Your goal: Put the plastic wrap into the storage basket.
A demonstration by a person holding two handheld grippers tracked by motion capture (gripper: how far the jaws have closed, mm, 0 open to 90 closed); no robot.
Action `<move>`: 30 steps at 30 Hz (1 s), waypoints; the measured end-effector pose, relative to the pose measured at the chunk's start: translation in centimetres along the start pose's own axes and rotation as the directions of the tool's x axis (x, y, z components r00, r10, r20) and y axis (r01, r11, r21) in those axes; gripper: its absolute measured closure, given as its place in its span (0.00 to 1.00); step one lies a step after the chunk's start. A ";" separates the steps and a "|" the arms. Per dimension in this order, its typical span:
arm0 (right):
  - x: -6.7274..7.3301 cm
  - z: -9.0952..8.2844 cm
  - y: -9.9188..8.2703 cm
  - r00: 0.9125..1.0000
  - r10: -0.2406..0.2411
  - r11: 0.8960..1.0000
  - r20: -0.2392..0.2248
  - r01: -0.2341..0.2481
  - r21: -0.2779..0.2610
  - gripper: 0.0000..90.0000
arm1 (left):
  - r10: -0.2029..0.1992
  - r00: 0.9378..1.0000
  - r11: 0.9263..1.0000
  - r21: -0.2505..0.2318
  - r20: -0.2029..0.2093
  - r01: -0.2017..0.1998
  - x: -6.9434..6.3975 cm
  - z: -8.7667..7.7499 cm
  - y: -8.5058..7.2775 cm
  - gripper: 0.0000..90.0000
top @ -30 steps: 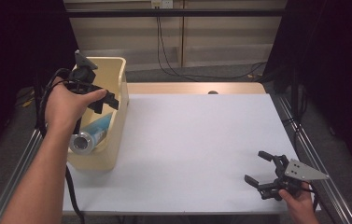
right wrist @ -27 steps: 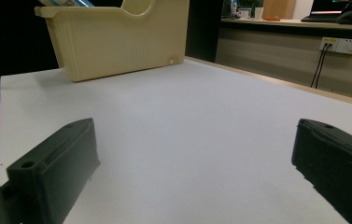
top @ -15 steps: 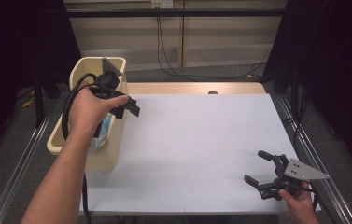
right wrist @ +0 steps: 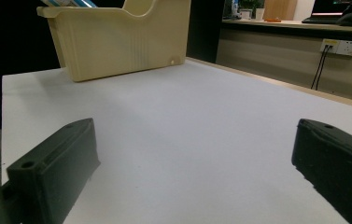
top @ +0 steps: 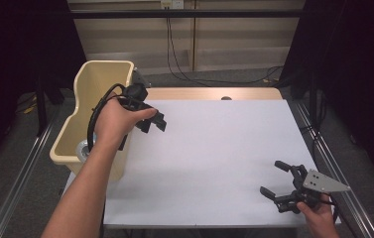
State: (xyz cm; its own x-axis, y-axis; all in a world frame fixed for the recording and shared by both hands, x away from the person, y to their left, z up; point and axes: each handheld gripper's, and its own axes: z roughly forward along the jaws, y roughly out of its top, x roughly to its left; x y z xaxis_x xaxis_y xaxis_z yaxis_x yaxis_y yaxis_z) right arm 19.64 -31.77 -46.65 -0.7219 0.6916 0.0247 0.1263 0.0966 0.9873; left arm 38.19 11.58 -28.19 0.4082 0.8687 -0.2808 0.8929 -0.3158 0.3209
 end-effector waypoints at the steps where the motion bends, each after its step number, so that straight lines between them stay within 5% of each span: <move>1: 0.0 0.0 0.0 1.000 0.000 1.000 0.000 0.000 0.000 0.00 | 0.000 1.000 1.000 0.000 0.000 0.000 0.0 0.0 0.0 0.28; 30: -0.1 -0.1 0.0 1.000 -0.004 1.000 0.005 0.004 0.001 0.00 | 0.022 1.000 0.997 0.067 0.019 -0.024 0.0 6.8 -2.3 0.20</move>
State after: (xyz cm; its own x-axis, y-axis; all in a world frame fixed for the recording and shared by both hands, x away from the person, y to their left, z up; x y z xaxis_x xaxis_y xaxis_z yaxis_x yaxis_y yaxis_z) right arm 19.67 -31.89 -46.62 -0.7190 0.6947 0.0200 0.1240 0.0999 0.9872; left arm 37.45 9.72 -35.03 0.4316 0.8539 -0.2909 0.8937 -0.3611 0.2661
